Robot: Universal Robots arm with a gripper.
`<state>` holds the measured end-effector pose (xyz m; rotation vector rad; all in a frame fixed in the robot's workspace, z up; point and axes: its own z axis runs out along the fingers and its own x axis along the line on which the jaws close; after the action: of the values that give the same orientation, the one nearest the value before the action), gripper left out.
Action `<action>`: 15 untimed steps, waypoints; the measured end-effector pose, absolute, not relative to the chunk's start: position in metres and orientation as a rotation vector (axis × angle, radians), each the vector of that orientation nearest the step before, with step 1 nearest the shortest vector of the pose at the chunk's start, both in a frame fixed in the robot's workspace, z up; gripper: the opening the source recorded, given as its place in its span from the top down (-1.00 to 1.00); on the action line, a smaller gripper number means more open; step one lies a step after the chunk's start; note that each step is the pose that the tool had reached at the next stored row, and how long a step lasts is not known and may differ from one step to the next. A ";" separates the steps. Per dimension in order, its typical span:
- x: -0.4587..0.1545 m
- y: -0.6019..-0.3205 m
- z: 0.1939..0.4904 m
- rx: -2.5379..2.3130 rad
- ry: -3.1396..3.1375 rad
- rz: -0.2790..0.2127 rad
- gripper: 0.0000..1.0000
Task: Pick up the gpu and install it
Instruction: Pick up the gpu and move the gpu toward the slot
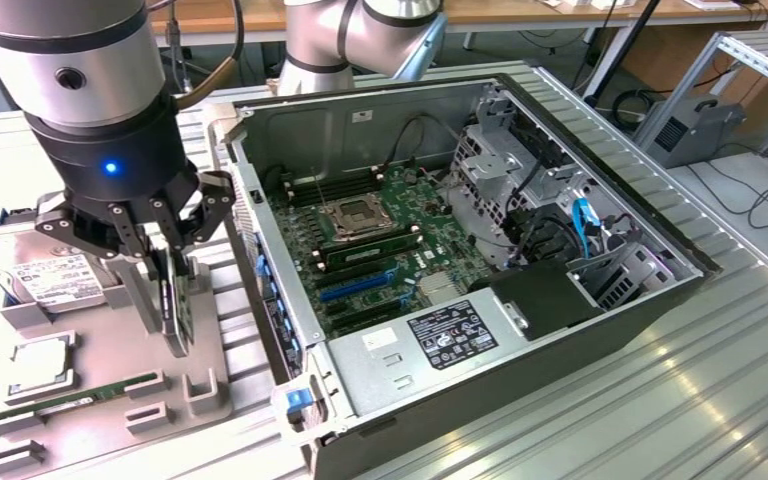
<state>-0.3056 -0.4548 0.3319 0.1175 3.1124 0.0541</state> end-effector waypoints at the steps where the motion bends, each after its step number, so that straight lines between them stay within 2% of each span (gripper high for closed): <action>1: -0.306 -0.455 0.332 0.118 3.112 0.054 0.47; 15: -0.306 -0.455 0.335 0.118 3.112 0.054 0.47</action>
<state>-0.3057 -0.4548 0.3355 0.1175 3.1124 0.0541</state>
